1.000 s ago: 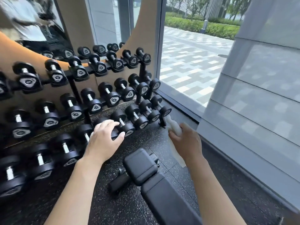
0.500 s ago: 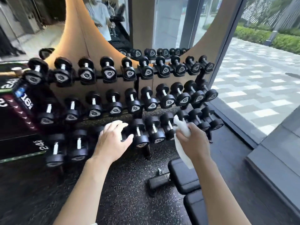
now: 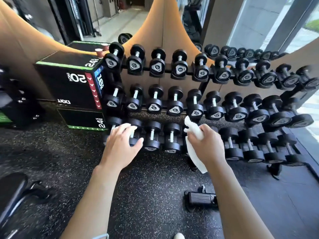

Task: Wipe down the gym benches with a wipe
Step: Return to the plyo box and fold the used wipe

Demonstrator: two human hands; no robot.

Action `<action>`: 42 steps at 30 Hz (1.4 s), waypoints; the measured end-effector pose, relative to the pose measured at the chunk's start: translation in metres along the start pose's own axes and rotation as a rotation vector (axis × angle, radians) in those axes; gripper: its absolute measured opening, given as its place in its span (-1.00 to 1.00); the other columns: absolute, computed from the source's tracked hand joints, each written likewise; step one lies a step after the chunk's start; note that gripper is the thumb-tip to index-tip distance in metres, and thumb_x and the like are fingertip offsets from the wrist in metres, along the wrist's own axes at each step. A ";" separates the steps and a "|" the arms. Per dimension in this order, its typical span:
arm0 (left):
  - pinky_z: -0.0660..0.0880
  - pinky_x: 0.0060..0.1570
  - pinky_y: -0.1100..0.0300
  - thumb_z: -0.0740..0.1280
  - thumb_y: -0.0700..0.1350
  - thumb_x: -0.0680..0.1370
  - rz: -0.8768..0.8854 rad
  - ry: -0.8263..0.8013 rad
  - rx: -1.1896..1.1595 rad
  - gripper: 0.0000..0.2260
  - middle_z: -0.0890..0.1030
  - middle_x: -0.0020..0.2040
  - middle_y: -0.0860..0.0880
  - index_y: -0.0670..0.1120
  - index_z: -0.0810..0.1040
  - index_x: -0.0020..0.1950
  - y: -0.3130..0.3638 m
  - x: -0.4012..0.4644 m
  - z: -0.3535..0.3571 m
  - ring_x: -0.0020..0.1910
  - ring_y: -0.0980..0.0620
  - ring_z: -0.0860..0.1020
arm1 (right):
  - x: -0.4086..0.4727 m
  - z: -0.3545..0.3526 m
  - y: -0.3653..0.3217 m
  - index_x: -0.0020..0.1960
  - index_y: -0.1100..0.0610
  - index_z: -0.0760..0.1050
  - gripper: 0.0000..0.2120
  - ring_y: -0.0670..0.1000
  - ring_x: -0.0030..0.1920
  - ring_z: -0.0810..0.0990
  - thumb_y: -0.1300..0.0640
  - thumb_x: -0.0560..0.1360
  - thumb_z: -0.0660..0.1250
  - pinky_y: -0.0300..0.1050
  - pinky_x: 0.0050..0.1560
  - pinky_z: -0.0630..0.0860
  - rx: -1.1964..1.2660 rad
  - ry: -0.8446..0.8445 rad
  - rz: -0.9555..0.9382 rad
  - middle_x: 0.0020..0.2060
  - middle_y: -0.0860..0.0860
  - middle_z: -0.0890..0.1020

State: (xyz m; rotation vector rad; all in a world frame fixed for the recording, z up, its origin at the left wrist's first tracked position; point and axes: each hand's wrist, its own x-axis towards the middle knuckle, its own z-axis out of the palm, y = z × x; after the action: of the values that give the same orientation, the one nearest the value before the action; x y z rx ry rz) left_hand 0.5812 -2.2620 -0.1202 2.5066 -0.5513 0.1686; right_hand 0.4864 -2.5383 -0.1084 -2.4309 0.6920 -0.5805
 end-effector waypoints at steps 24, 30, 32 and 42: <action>0.34 0.48 -0.03 0.33 0.16 0.61 -0.352 0.154 0.176 -0.53 0.45 0.49 0.05 0.01 0.51 0.48 -0.090 0.145 0.002 0.48 -0.01 0.35 | 0.226 0.172 -0.081 -0.25 -0.01 0.32 -0.66 -0.03 -0.43 0.43 -0.20 0.48 0.35 -0.08 -0.41 0.34 0.222 -0.300 -0.243 -0.44 -0.05 0.48; 0.34 0.48 -0.05 0.30 0.22 0.62 -0.441 0.181 0.185 -0.53 0.41 0.51 0.10 0.07 0.48 0.48 -0.129 0.146 -0.020 0.50 0.04 0.30 | 0.234 0.214 -0.128 -0.23 -0.02 0.33 -0.68 -0.01 -0.41 0.45 -0.19 0.49 0.36 -0.08 -0.40 0.34 0.256 -0.405 -0.314 -0.42 -0.04 0.51; 0.35 0.47 -0.05 0.30 0.22 0.61 -0.459 0.197 0.193 -0.54 0.41 0.51 0.10 0.08 0.48 0.48 -0.147 0.147 -0.032 0.50 0.02 0.31 | 0.233 0.228 -0.147 -0.24 -0.05 0.30 -0.67 -0.06 -0.43 0.41 -0.19 0.49 0.37 -0.10 -0.40 0.28 0.274 -0.426 -0.343 -0.44 -0.08 0.46; 0.35 0.50 -0.04 0.33 0.19 0.62 -0.463 0.196 0.141 -0.53 0.40 0.51 0.11 0.07 0.48 0.49 -0.292 0.166 -0.113 0.52 0.05 0.30 | 0.213 0.326 -0.289 -0.21 -0.04 0.37 -0.72 -0.05 -0.36 0.49 -0.17 0.51 0.36 -0.09 -0.35 0.33 0.305 -0.446 -0.331 -0.39 -0.08 0.53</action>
State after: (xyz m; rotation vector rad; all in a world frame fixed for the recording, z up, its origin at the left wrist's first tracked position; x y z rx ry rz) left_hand 0.8543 -2.0369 -0.1333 2.6383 0.1289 0.2778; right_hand 0.9238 -2.3303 -0.1303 -2.2771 0.0136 -0.2246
